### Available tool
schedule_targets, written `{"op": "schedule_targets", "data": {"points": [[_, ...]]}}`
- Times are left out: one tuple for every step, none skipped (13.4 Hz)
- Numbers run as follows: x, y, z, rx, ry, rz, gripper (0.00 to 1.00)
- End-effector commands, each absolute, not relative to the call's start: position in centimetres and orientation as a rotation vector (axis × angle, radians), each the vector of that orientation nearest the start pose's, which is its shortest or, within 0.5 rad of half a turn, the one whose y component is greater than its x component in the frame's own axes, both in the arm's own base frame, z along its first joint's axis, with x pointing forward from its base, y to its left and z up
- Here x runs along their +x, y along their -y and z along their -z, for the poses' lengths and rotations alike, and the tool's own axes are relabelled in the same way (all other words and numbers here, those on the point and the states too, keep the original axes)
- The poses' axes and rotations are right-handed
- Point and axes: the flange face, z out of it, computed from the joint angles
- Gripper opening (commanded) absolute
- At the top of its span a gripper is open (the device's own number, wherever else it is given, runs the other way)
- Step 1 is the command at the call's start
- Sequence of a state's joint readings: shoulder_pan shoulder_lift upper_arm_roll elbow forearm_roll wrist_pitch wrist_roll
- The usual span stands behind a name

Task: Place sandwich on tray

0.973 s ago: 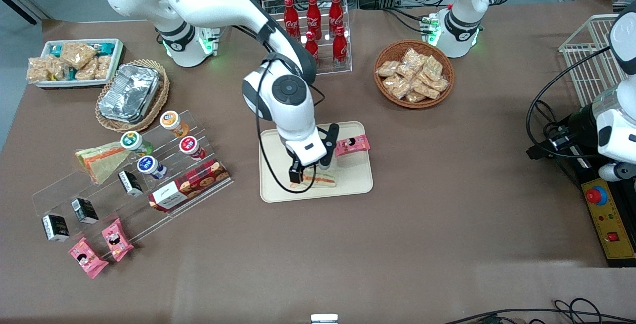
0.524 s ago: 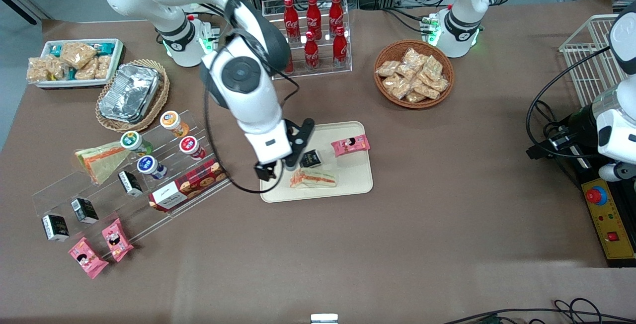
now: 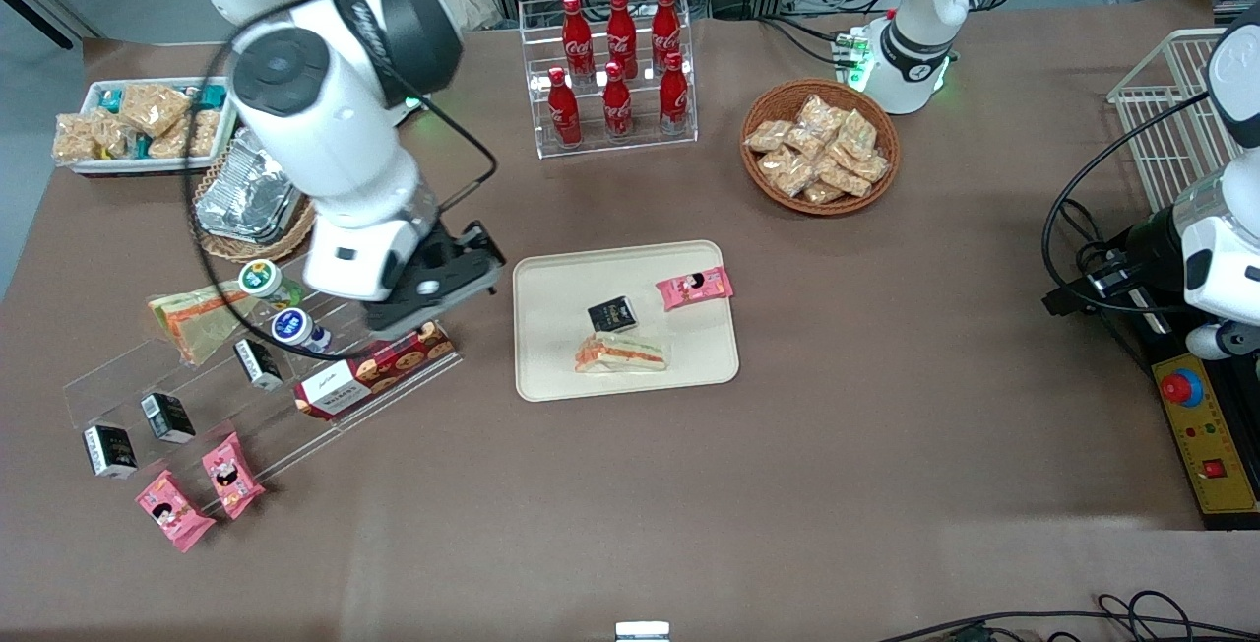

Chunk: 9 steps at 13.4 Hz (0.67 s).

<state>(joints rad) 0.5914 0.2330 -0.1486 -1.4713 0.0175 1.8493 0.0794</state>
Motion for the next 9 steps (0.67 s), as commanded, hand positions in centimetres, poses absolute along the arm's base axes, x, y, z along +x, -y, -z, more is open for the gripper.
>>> {"op": "schedule_targets", "data": {"points": [[57.9,-24.8,-57.0,-3.127,0.191,0.167,0.98],[58.4,-23.1,-56.9,-3.141,0.111,0.136,0.98],[58.9,-20.8,-56.6,-3.164,0.071,0.116,0.98],[59.6,-18.4,-56.6,-3.176,0.041,0.111,0.98],[60.0,-16.8,-56.5,-3.177,0.045,0.106,0.98],[60.6,-14.2,-56.6,-3.178,0.043,0.108,0.98],[61.2,-11.9,-56.6,-3.174,0.104,0.106,0.98],[61.6,-9.2,-56.5,-3.169,0.173,0.099,0.98],[61.8,-7.1,-56.6,-3.166,0.202,0.098,0.98]]}}
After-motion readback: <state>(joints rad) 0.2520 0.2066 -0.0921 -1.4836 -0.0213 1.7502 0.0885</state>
